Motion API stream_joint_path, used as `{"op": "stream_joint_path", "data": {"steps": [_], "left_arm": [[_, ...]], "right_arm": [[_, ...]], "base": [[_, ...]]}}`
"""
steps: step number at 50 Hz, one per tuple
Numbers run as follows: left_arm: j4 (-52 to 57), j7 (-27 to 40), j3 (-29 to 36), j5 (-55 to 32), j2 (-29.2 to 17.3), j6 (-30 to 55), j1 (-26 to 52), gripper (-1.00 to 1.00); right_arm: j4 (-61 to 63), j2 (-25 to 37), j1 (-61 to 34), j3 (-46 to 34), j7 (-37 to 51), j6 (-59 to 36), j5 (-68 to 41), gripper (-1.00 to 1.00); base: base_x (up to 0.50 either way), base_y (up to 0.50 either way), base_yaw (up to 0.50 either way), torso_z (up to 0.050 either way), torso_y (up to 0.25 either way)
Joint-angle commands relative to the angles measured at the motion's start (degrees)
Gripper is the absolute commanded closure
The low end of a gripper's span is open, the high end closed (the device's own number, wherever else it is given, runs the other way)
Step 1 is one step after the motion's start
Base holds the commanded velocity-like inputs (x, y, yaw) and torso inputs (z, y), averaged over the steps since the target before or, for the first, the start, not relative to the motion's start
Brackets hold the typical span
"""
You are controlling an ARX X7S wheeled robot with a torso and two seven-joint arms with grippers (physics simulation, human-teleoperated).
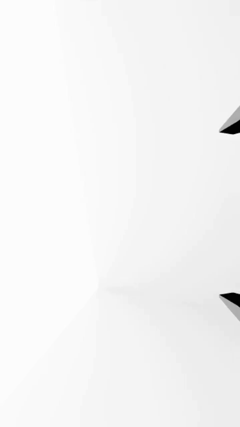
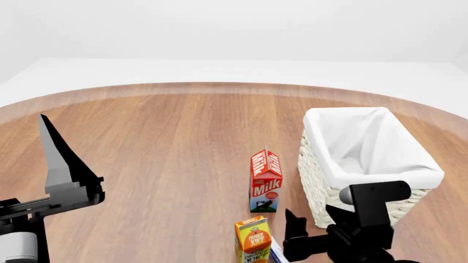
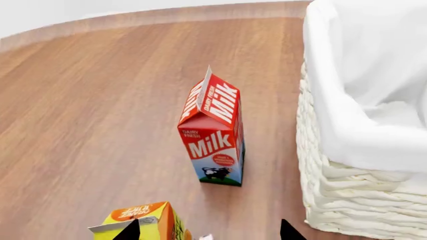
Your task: Pick up the cream cheese box and the butter, and put them in the basket.
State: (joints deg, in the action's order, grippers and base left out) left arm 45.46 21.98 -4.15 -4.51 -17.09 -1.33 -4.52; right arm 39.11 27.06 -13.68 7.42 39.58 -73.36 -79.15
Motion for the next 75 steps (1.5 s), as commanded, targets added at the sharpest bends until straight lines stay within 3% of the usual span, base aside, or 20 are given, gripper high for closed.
{"op": "stream_joint_path", "data": {"steps": [1, 21, 38, 57, 75], "left_arm": [[-0.58, -1.06, -1.29, 0.96, 0.83, -1.03, -0.16, -1.0], [-0.44, -0.64, -0.32, 1.35, 0.44, -0.55, 0.18, -1.0], [-1.53, -0.18, -0.07, 1.21, 0.27, -1.61, -0.17, -1.0], [-1.75, 0.14, 0.14, 0.44, -0.08, -1.62, -0.28, -1.0], [-2.03, 0.61, 0.19, 0.09, -0.41, -1.78, -0.42, -1.0]], "right_arm": [[-1.0, -1.37, 0.54, 0.41, -1.17, 0.43, 1.03, -1.0], [-2.13, 2.85, 6.99, 5.37, -4.42, 5.54, 5.57, -1.0], [-4.61, 2.39, 10.09, -0.33, -9.22, 8.22, 13.09, -1.0], [-6.95, 2.69, 13.16, -1.44, -11.12, 11.1, 16.76, -1.0], [-8.2, 2.68, 13.14, -8.63, -13.53, 12.18, 22.04, -1.0]], "base": [[0.0, 0.0, 0.0, 0.0, 0.0], [0.0, 0.0, 0.0, 0.0, 0.0], [0.0, 0.0, 0.0, 0.0, 0.0], [0.0, 0.0, 0.0, 0.0, 0.0], [0.0, 0.0, 0.0, 0.0, 0.0]]}}
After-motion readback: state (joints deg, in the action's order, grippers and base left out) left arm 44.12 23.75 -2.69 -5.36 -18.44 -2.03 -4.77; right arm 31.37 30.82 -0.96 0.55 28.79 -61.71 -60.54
